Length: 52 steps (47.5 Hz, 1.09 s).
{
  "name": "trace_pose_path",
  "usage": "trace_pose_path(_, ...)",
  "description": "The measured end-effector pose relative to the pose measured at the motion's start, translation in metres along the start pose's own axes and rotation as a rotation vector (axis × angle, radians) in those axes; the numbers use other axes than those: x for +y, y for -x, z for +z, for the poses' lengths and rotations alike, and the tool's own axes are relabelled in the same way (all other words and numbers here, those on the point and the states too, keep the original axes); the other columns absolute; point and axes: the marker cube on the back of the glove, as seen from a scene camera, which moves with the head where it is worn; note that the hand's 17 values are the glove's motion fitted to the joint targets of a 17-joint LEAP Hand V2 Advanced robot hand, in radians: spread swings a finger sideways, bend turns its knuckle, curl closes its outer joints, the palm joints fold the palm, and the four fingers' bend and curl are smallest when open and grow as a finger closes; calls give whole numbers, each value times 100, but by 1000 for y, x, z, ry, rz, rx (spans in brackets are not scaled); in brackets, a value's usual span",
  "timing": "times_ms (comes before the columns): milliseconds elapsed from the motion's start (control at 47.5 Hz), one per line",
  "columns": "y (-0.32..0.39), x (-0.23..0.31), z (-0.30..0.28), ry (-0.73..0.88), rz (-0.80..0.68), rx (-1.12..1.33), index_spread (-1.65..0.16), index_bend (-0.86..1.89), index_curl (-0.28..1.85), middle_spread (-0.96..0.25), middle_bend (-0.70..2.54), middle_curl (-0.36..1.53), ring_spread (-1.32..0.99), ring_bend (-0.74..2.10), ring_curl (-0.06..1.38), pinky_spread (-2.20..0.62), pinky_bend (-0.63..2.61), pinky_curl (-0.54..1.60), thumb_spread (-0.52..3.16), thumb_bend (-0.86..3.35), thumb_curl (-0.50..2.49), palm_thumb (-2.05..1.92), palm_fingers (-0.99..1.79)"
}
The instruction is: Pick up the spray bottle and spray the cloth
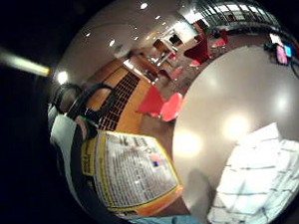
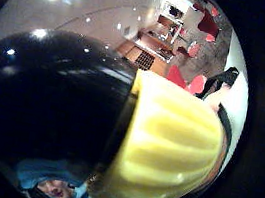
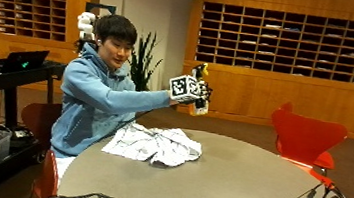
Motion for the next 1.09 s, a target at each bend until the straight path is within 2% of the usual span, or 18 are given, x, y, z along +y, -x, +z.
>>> trace_pose_path(316, -88, 13, 60, 29, 90, 55, -23, 31, 51, -14, 53, 46, -23, 42, 40, -25, 34, 36, 23, -4, 77, 96, 135)
trace_pose_path(611, -111, 18, 81, 59, 101, 93, -23, 30, 51, -14, 52, 46, -23, 42, 40, -26, 35, 37, 23, -3, 78, 97, 134)
trace_pose_path(737, -112, 24, 83, 134, 89, 126, -24, 27, 51, -13, 50, 45, -23, 41, 40, -25, 37, 37, 25, -4, 77, 96, 131)
trace_pose_path(842, -90, 39, 69, 285, 100, 22, -25, 14, 47, -14, 38, 42, -21, 43, 40, -23, 48, 39, 38, -5, 75, 91, 120)
trace_pose_path(948, -99, 32, 66, 199, 62, 143, -26, 8, 41, -14, 29, 39, -18, 41, 39, -17, 47, 39, 61, -7, 68, 80, 97)
trace_pose_path(1095, -100, 34, 43, 188, 43, 161, -28, 6, 35, -13, 23, 38, -15, 38, 39, -8, 46, 40, 77, -6, 60, 71, 74)
